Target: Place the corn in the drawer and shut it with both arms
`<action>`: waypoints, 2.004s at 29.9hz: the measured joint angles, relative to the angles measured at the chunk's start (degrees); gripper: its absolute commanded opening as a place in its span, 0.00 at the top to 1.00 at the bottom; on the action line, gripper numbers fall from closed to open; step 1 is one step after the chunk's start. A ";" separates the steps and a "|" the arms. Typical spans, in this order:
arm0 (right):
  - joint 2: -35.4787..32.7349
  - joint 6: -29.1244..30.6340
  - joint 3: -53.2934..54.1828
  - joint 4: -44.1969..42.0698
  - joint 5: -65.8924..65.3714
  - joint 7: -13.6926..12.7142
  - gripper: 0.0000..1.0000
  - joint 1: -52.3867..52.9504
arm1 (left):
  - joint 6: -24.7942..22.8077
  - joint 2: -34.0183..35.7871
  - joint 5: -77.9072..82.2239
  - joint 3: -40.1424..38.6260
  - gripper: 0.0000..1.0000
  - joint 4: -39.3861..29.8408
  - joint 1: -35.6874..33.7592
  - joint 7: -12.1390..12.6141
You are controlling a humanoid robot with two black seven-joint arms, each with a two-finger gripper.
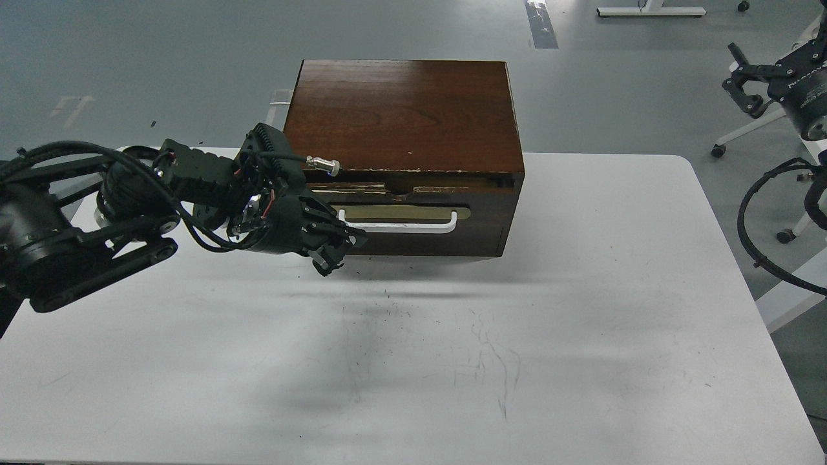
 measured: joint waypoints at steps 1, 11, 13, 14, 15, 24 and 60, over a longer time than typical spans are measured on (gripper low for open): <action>0.01 0.00 0.02 0.00 0.00 0.00 0.00 0.00 | 0.00 -0.09 0.00 -0.02 1.00 0.32 0.07 0.05; -0.40 0.00 0.08 -0.08 0.00 0.00 0.00 -0.02 | 0.00 -2.21 -0.01 -0.25 1.00 3.41 0.06 0.24; -0.51 0.00 0.11 -0.09 0.00 0.03 0.00 -0.06 | 0.00 -2.25 -0.01 -0.25 1.00 3.58 0.06 0.26; -0.51 0.00 0.11 -0.09 0.00 0.05 0.00 -0.07 | 0.00 -2.25 -0.01 -0.25 1.00 3.67 0.06 0.27; -0.51 0.00 0.13 -0.16 0.00 0.06 0.00 -0.07 | 0.00 -2.25 -0.01 -0.24 1.00 3.91 0.06 0.27; -0.52 0.00 0.16 -0.44 0.00 0.09 0.00 -0.09 | 0.00 -2.18 -0.10 -0.47 1.00 5.69 0.06 0.23; -1.62 0.00 0.16 -0.87 0.00 0.09 0.00 0.01 | 0.00 -3.48 -1.90 -0.81 1.00 7.88 -0.42 1.36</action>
